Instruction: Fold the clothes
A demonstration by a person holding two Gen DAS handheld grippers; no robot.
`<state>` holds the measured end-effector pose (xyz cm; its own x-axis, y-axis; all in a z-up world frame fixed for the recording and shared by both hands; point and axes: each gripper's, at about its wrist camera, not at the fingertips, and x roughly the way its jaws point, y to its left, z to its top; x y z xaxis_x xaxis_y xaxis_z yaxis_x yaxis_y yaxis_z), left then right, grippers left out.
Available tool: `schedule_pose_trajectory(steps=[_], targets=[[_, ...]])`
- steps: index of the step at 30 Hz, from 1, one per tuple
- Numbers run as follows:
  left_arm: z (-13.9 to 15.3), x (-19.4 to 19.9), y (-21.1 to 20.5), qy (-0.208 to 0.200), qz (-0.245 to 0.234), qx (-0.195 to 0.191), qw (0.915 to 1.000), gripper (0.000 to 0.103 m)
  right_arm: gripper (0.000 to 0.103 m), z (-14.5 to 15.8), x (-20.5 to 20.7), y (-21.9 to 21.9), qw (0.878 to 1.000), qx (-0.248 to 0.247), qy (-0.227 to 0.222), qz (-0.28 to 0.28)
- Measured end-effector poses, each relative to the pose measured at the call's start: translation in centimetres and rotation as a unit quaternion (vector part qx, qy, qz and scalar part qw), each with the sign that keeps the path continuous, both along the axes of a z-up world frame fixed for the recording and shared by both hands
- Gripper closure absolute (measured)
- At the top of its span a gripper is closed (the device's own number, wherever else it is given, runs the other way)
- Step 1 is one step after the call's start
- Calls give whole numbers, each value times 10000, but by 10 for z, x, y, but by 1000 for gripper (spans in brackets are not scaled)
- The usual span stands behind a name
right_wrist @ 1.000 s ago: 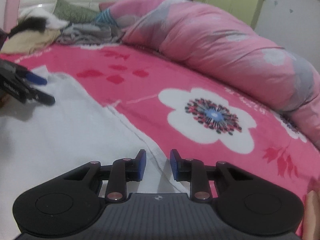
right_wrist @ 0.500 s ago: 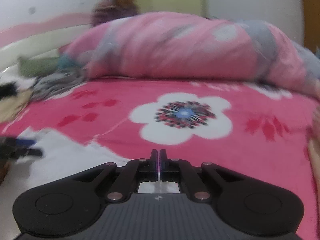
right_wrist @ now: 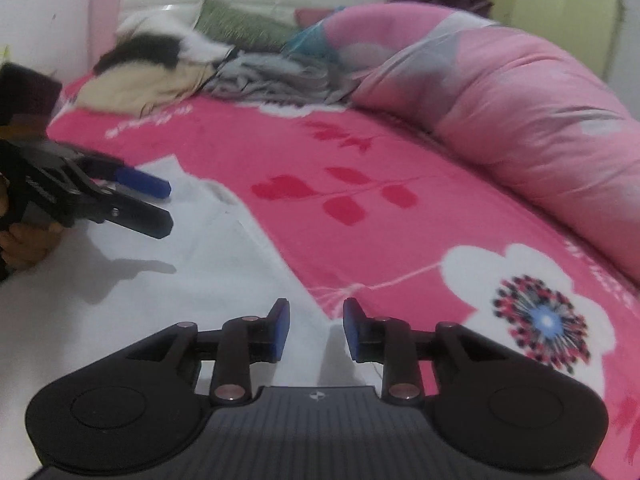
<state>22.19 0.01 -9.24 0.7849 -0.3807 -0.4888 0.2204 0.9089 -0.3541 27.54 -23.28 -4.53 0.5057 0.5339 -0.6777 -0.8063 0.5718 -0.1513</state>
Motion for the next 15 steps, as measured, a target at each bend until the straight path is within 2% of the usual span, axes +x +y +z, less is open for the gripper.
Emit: schedule_pose_trajectory(steps=[5,12,14,15], targets=[[0,-1,1,6,-55,-38,10000,0,73,9,-1,-9,9994,302,110,-137],[0,-4,-6,-97,-62,153,9998,0,79,-10,-2,13,9994,-120,60,320],[-1,-3,-6,-67,-56,158,9998,0,84,-16,1,19,9989,-214,83,420],[-1,-2,-5,-54,-48,144,9999,0,95,-20,1,21,9984,-287,100,471]])
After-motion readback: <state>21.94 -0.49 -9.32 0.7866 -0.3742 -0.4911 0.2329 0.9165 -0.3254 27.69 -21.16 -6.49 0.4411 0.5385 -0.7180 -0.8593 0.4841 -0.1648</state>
